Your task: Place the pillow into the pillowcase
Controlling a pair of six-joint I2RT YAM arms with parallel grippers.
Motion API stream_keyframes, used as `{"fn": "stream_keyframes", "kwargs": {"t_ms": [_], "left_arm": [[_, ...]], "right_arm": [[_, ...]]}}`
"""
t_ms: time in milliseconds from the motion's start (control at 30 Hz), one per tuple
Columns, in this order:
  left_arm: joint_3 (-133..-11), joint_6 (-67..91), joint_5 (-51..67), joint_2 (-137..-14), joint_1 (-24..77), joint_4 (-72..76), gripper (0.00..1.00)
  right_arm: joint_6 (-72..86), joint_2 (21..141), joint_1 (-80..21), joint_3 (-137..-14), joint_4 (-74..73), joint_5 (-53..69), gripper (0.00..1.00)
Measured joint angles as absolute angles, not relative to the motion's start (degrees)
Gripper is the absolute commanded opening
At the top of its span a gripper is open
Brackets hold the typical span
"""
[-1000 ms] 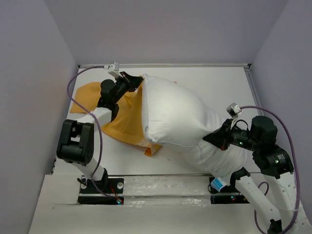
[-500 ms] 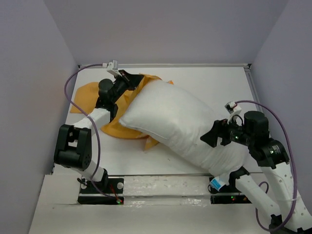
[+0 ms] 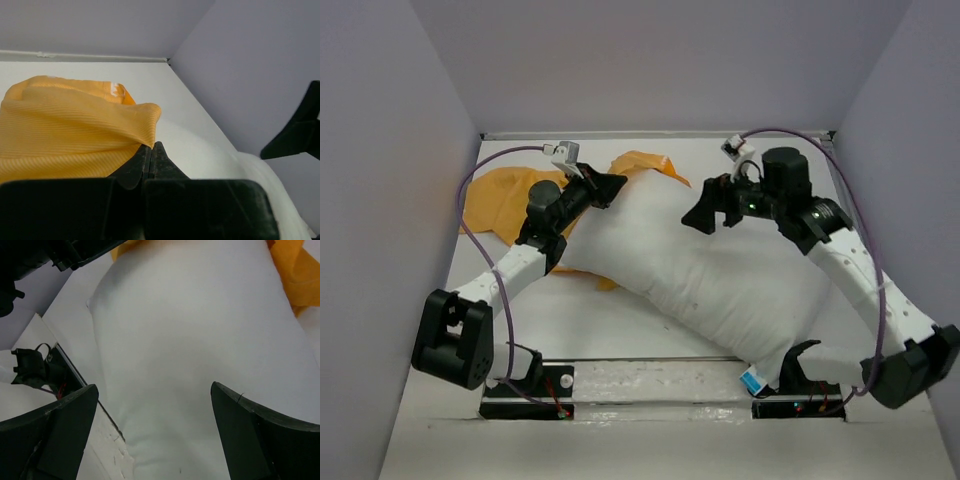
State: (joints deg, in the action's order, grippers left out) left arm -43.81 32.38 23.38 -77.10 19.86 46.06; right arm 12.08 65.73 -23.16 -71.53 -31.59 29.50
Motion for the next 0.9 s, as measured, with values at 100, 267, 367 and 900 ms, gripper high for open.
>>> {"fn": "stream_keyframes", "kwargs": {"t_ms": [100,267,367,900], "left_arm": [[-43.81,30.96,22.85,-75.00,20.84,43.99,0.00],[-43.57,30.06,22.06,-73.69,21.02,41.87,0.00],[-43.42,29.85,21.58,-73.32,21.02,39.92,0.00],[-51.18,23.33,12.53,-65.19,24.51,16.49,0.00]], "right_arm": [[9.69,76.51,-27.16,-76.82,-28.91,28.21,1.00],[6.83,96.09,-27.77,-90.50,-26.76,26.39,0.94],[6.74,104.03,-27.44,-94.35,-25.19,28.84,0.00],[2.48,79.53,-28.16,-74.43,-5.48,14.46,0.00]]}}
